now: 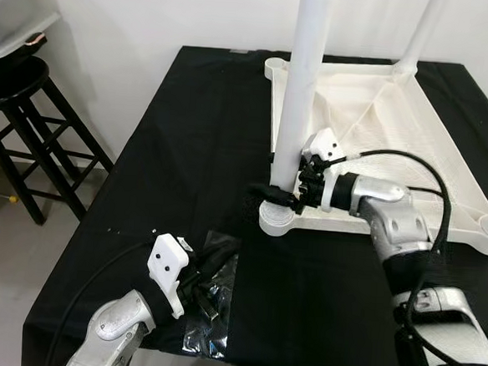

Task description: Building children table

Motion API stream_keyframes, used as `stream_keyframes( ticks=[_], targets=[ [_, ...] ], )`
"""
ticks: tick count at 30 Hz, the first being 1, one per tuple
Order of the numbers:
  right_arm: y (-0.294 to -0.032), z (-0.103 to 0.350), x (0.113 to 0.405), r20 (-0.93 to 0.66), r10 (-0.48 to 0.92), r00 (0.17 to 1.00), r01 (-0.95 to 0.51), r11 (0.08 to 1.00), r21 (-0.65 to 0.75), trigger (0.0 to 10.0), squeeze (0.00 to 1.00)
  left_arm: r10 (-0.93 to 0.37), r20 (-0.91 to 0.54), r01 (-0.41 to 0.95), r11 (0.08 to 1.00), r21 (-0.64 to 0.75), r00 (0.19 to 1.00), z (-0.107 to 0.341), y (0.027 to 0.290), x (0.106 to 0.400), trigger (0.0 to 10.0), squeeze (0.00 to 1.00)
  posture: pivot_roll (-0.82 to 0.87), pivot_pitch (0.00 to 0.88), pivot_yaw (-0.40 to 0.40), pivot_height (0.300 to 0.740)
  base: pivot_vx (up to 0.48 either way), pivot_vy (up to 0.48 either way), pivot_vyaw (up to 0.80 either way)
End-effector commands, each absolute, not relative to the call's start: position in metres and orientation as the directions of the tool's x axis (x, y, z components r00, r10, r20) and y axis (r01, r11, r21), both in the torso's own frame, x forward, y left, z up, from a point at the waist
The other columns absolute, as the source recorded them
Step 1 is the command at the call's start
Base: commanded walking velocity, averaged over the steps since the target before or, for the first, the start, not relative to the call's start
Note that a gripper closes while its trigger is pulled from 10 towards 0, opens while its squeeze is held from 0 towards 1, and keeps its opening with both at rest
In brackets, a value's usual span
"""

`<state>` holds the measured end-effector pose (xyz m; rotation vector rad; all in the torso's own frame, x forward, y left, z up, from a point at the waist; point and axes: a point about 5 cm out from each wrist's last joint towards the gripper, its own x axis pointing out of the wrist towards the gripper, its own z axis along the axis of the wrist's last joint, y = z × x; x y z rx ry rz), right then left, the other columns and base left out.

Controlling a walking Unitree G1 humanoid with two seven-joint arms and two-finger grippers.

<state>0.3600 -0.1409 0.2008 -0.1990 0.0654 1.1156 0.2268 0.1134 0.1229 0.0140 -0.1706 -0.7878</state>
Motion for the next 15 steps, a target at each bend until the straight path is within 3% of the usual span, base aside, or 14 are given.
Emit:
stream_keyframes(
  ticks=[1, 7, 15],
  targets=[
    [-0.138, 0.2, 0.36, -0.145, 0.901, 0.408, -0.912, 0.395, -0.112, 0.0, 0.0, -0.705, 0.121, 0.702, 0.708, 0.074, 0.699, 0.117, 0.114, 0.225, 10.0, 0.0, 0.03, 0.111, 0.018, 0.74, 0.0, 0.0, 0.0],
    [-0.144, 0.193, 0.359, -0.138, 0.904, 0.405, -0.914, 0.394, -0.101, 0.0, 0.0, -0.708, 0.118, 0.705, 0.705, 0.072, 0.696, 0.117, 0.114, 0.223, 10.0, 0.0, 0.03, 0.113, 0.016, 0.74, 0.0, 0.0, 0.0],
    [-0.149, 0.17, 0.348, -0.138, 0.833, 0.537, -0.844, 0.525, -0.111, 0.0, 0.0, -0.709, 0.12, 0.706, 0.705, 0.07, 0.695, 0.117, 0.114, 0.222, 10.0, 0.0, 0.01, 0.115, 0.005, 0.74, 0.0, 0.0, 0.0]
  ],
)
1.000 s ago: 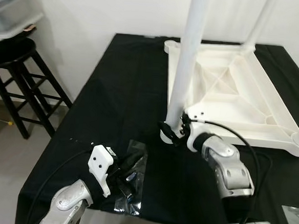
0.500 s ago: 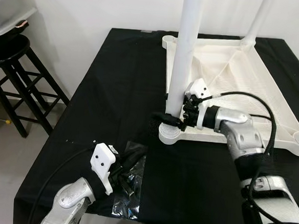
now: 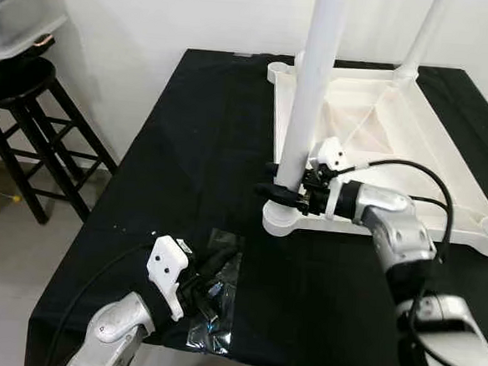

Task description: Building children table

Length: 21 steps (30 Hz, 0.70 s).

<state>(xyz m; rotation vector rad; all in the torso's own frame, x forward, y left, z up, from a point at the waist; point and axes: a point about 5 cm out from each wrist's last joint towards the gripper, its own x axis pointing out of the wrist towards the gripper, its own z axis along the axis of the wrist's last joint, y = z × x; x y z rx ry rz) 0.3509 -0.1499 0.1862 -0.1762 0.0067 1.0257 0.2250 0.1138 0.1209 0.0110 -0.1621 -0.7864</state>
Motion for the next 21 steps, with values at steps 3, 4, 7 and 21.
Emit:
stream_keyframes(
  ticks=[3, 4, 7, 21],
  targets=[
    [-0.135, 0.147, 0.344, -0.072, 0.511, 0.857, -0.515, 0.856, -0.05, 0.0, 0.0, -0.708, 0.121, 0.706, 0.705, 0.069, 0.696, 0.117, 0.116, 0.222, 10.0, 0.0, 0.01, 0.115, 0.001, 0.74, 0.0, 0.0, 0.0],
    [-0.128, 0.123, 0.33, -0.162, 0.344, 0.925, -0.347, 0.938, 0.008, 0.0, 0.0, -0.708, 0.121, 0.705, 0.705, 0.069, 0.696, 0.117, 0.116, 0.222, 10.0, 0.0, 0.0, 0.116, 0.01, 0.74, 0.0, 0.0, 0.0],
    [-0.107, 0.144, 0.321, -0.022, 0.384, 0.923, -0.384, 0.918, -0.104, 0.0, 0.0, -0.71, 0.119, 0.707, 0.704, 0.07, 0.694, 0.116, 0.117, 0.223, 10.0, 0.0, 0.0, 0.116, 0.013, 0.74, 0.0, 0.0, 0.0],
    [-0.08, 0.145, 0.318, -0.043, 0.609, 0.792, -0.609, 0.793, 0.023, 10.0, 1.0, -0.703, 0.128, 0.7, 0.71, 0.074, 0.7, 0.117, 0.115, 0.224, 10.0, 0.0, 0.01, 0.115, 0.004, 0.74, 0.0, 0.0, 0.0]
  ],
)
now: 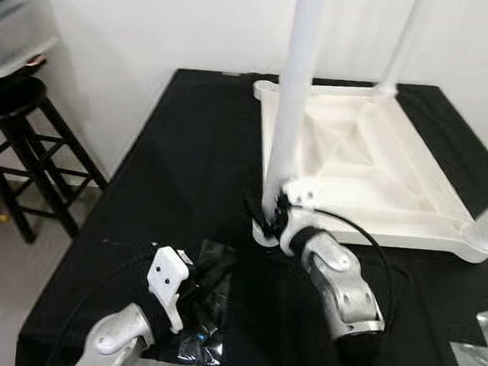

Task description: Building children table

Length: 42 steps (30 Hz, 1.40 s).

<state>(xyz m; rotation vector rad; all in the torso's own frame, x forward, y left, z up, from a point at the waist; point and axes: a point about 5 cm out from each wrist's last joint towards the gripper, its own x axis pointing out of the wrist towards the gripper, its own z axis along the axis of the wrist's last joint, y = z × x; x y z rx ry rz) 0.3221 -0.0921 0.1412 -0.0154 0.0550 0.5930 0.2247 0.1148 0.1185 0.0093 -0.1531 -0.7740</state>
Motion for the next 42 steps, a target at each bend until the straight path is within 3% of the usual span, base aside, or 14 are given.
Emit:
stream_keyframes(
  ticks=[1, 4, 5, 6, 8, 11, 14, 25, 26, 27, 28, 38, 40, 42],
  targets=[
    [-0.077, 0.151, 0.316, -0.02, 0.633, 0.774, -0.633, 0.774, 0.016, 10.0, 1.0, -0.705, 0.127, 0.703, 0.708, 0.073, 0.697, 0.117, 0.114, 0.224, 10.0, 0.0, 0.01, 0.116, 0.008, 0.74, 0.0, 0.0, 0.0],
    [-0.076, 0.156, 0.316, -0.005, 0.649, 0.761, -0.649, 0.761, 0.01, 10.0, 1.0, -0.707, 0.127, 0.704, 0.707, 0.072, 0.696, 0.117, 0.114, 0.224, 10.0, 0.0, 0.01, 0.116, 0.008, 0.74, 0.0, 0.0, 0.0],
    [-0.079, 0.166, 0.32, 0.018, 0.673, 0.74, -0.673, 0.74, -0.011, 10.0, 0.0, -0.707, 0.128, 0.704, 0.706, 0.072, 0.696, 0.117, 0.114, 0.224, 10.0, 0.0, 0.01, 0.115, 0.008, 0.74, 0.0, 0.0, 0.0],
    [-0.079, 0.166, 0.32, 0.018, 0.673, 0.74, -0.673, 0.74, -0.011, 10.0, 0.0, -0.707, 0.128, 0.704, 0.706, 0.072, 0.696, 0.117, 0.114, 0.224, 10.0, 0.0, 0.01, 0.115, 0.008, 0.74, 0.0, 0.0, 0.0],
    [-0.09, 0.199, 0.332, 0.057, 0.788, 0.613, -0.784, 0.615, -0.082, 10.0, 0.0, -0.705, 0.131, 0.702, 0.708, 0.073, 0.697, 0.118, 0.113, 0.225, 10.0, 0.0, 0.01, 0.116, 0.005, 0.74, 0.0, 0.0, 0.0],
    [-0.092, 0.203, 0.332, 0.05, 0.81, 0.585, -0.803, 0.587, -0.102, 10.0, 0.0, -0.704, 0.131, 0.702, 0.709, 0.073, 0.698, 0.118, 0.113, 0.225, 10.0, 0.0, 0.01, 0.116, 0.005, 0.74, 0.0, 0.0, 0.0],
    [-0.106, 0.204, 0.332, -0.128, 0.926, 0.356, -0.918, 0.321, -0.231, 10.0, 0.0, -0.703, 0.132, 0.7, 0.71, 0.073, 0.699, 0.118, 0.113, 0.225, 10.0, 0.0, 0.01, 0.114, 0.0, 0.74, 0.0, 0.0, 0.0],
    [-0.128, 0.203, 0.364, -0.164, 0.905, 0.393, -0.918, 0.378, -0.12, 10.0, 0.0, -0.702, 0.13, 0.699, 0.711, 0.074, 0.7, 0.118, 0.112, 0.225, 10.0, 0.0, 0.02, 0.112, -0.002, 0.74, 0.0, 0.0, 0.0],
    [-0.129, 0.204, 0.365, -0.163, 0.913, 0.373, -0.927, 0.36, -0.106, 7.7, 0.0, -0.702, 0.13, 0.699, 0.711, 0.074, 0.7, 0.118, 0.112, 0.225, 10.0, 0.0, 0.03, 0.114, 0.0, 0.74, 0.0, 0.0, 0.0],
    [-0.13, 0.204, 0.365, -0.159, 0.922, 0.354, -0.935, 0.343, -0.093, 7.7, 0.0, -0.702, 0.131, 0.699, 0.712, 0.075, 0.701, 0.118, 0.112, 0.225, 10.0, 0.0, 0.04, 0.116, 0.001, 0.74, 0.0, 0.0, 0.0],
    [-0.131, 0.205, 0.365, -0.152, 0.929, 0.338, -0.941, 0.329, -0.08, 0.0, 0.0, -0.701, 0.131, 0.699, 0.712, 0.075, 0.701, 0.119, 0.112, 0.225, 10.0, 0.0, 0.04, 0.116, 0.003, 0.74, 0.0, 0.0, 0.0],
    [-0.142, 0.192, 0.356, -0.163, 0.938, 0.305, -0.952, 0.298, -0.065, 0.0, 0.0, -0.702, 0.13, 0.699, 0.711, 0.077, 0.7, 0.119, 0.113, 0.223, 10.0, 0.0, 0.05, 0.125, 0.008, 0.74, 0.0, 0.0, 0.0],
    [-0.147, 0.186, 0.355, -0.176, 0.921, 0.347, -0.938, 0.34, -0.069, 0.0, 0.0, -0.703, 0.13, 0.7, 0.71, 0.077, 0.699, 0.12, 0.113, 0.223, 10.0, 0.0, 0.05, 0.13, 0.009, 0.74, 0.0, 0.0, 0.0],
    [-0.155, 0.174, 0.355, -0.196, 0.86, 0.471, -0.882, 0.465, -0.082, 0.0, 0.0, -0.704, 0.13, 0.701, 0.709, 0.076, 0.698, 0.12, 0.114, 0.222, 10.0, 0.0, 0.05, 0.134, 0.008, 0.74, 0.0, 0.0, 0.0]
  ],
)
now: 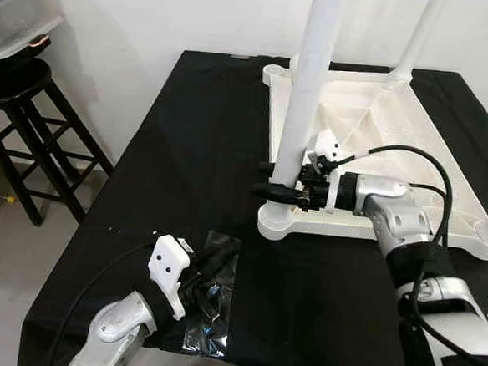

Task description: Building children table

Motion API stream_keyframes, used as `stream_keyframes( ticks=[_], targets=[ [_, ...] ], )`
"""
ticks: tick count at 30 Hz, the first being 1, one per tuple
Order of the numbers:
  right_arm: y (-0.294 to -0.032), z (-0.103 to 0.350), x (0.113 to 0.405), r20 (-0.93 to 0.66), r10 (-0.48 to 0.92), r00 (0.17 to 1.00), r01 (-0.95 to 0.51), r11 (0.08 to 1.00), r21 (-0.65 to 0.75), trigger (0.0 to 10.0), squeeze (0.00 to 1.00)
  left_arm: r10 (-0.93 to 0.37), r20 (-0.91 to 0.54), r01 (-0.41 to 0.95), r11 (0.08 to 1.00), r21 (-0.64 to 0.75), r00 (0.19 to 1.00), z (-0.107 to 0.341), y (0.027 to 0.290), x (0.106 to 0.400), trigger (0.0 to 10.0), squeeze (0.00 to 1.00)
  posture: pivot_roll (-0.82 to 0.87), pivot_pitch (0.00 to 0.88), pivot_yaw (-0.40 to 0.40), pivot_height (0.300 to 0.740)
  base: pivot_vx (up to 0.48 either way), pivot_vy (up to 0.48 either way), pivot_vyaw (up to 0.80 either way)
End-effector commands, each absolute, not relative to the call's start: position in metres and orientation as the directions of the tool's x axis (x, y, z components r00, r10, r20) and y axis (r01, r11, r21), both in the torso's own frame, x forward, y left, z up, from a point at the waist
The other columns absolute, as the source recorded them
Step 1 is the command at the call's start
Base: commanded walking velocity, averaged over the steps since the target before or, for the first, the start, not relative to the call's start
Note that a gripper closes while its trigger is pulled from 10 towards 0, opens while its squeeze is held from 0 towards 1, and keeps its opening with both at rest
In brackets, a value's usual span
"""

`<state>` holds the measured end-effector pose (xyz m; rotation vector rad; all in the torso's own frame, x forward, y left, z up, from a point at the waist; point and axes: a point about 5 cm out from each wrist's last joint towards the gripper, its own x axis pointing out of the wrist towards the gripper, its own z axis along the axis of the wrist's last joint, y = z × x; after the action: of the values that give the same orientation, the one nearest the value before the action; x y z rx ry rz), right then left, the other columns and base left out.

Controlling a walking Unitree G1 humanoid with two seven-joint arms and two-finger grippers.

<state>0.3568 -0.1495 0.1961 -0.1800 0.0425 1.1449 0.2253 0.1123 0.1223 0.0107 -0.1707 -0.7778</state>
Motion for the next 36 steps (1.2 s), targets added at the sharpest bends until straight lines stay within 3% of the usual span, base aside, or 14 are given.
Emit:
stream_keyframes(
  ticks=[1, 4, 5, 8, 17, 19, 20, 21, 22, 29, 30, 31, 32, 36],
  targets=[
    [-0.156, 0.171, 0.356, -0.199, 0.844, 0.499, -0.866, 0.492, -0.085, 0.0, 0.0, -0.705, 0.129, 0.701, 0.709, 0.076, 0.698, 0.12, 0.114, 0.222, 10.0, 0.0, 0.05, 0.134, 0.008, 0.74, 0.0, 0.0, 0.0],
    [-0.153, 0.159, 0.353, -0.221, 0.777, 0.589, -0.806, 0.586, -0.087, 0.0, 0.0, -0.705, 0.129, 0.701, 0.709, 0.076, 0.698, 0.12, 0.114, 0.221, 10.0, 0.0, 0.05, 0.138, 0.004, 0.74, 0.0, 0.0, 0.0],
    [-0.152, 0.14, 0.353, -0.252, 0.534, 0.807, -0.569, 0.817, -0.094, 0.0, 0.0, -0.704, 0.129, 0.7, 0.71, 0.077, 0.699, 0.12, 0.115, 0.222, 10.0, 0.0, 0.05, 0.141, 0.005, 0.74, 0.0, 0.0, 0.0],
    [-0.129, 0.119, 0.318, -0.272, 0.308, 0.912, -0.357, 0.921, -0.153, 0.0, 0.0, -0.703, 0.128, 0.699, 0.71, 0.079, 0.699, 0.121, 0.118, 0.222, 10.0, 0.0, 0.04, 0.142, 0.025, 0.74, 0.0, 0.0, 0.0],
    [-0.121, 0.13, 0.323, -0.254, 0.29, 0.923, -0.337, 0.927, -0.165, 0.0, 0.0, -0.709, 0.126, 0.706, 0.704, 0.076, 0.694, 0.12, 0.116, 0.224, 10.0, 0.0, 0.04, 0.136, 0.01, 0.74, 0.0, 0.0, 0.0],
    [-0.108, 0.132, 0.319, -0.268, 0.275, 0.923, -0.332, 0.923, -0.197, 2.0, 0.0, -0.697, 0.13, 0.693, 0.716, 0.079, 0.705, 0.12, 0.117, 0.224, 10.0, 0.0, 0.04, 0.137, 0.012, 0.74, 0.0, 0.0, 0.0],
    [-0.104, 0.135, 0.318, -0.253, 0.291, 0.923, -0.343, 0.92, -0.192, 10.0, 0.0, -0.696, 0.131, 0.692, 0.717, 0.08, 0.706, 0.121, 0.117, 0.224, 10.0, 0.0, 0.04, 0.137, 0.01, 0.74, 0.0, 0.0, 0.0],
    [-0.104, 0.135, 0.318, -0.253, 0.291, 0.923, -0.343, 0.92, -0.192, 10.0, 0.0, -0.696, 0.131, 0.692, 0.717, 0.08, 0.706, 0.121, 0.117, 0.224, 10.0, 0.0, 0.04, 0.137, 0.01, 0.74, 0.0, 0.0, 0.0],
    [-0.101, 0.141, 0.319, -0.222, 0.321, 0.92, -0.36, 0.918, -0.164, 10.0, 1.0, -0.699, 0.13, 0.695, 0.715, 0.079, 0.704, 0.121, 0.117, 0.224, 10.0, 0.0, 0.04, 0.137, 0.012, 0.74, 0.0, 0.0, 0.0],
    [-0.088, 0.183, 0.325, -0.053, 0.566, 0.823, -0.567, 0.813, -0.133, 10.0, 1.0, -0.708, 0.127, 0.706, 0.705, 0.073, 0.694, 0.12, 0.115, 0.224, 10.0, 0.0, 0.04, 0.134, 0.017, 0.74, 0.0, 0.0, 0.0],
    [-0.088, 0.189, 0.325, -0.055, 0.637, 0.769, -0.635, 0.749, -0.188, 10.0, 0.74, -0.708, 0.128, 0.705, 0.705, 0.073, 0.694, 0.12, 0.115, 0.224, 10.0, 0.0, 0.04, 0.133, 0.015, 0.74, 0.0, 0.0, 0.0],
    [-0.091, 0.192, 0.326, -0.07, 0.688, 0.722, -0.681, 0.691, -0.241, 10.0, 0.18, -0.707, 0.129, 0.705, 0.706, 0.074, 0.695, 0.12, 0.114, 0.224, 10.0, 0.0, 0.04, 0.133, 0.015, 0.74, 0.0, 0.0, 0.0],
    [-0.097, 0.194, 0.329, -0.092, 0.73, 0.677, -0.723, 0.637, -0.267, 10.0, 0.0, -0.707, 0.129, 0.704, 0.706, 0.073, 0.696, 0.12, 0.114, 0.224, 10.0, 0.0, 0.03, 0.133, 0.009, 0.74, 0.0, 0.0, 0.0],
    [-0.109, 0.198, 0.333, -0.143, 0.796, 0.588, -0.794, 0.535, -0.288, 10.0, 0.0, -0.705, 0.131, 0.703, 0.708, 0.071, 0.697, 0.119, 0.113, 0.224, 10.0, 0.0, 0.02, 0.132, 0.002, 0.74, 0.0, 0.0, 0.0]
  ],
)
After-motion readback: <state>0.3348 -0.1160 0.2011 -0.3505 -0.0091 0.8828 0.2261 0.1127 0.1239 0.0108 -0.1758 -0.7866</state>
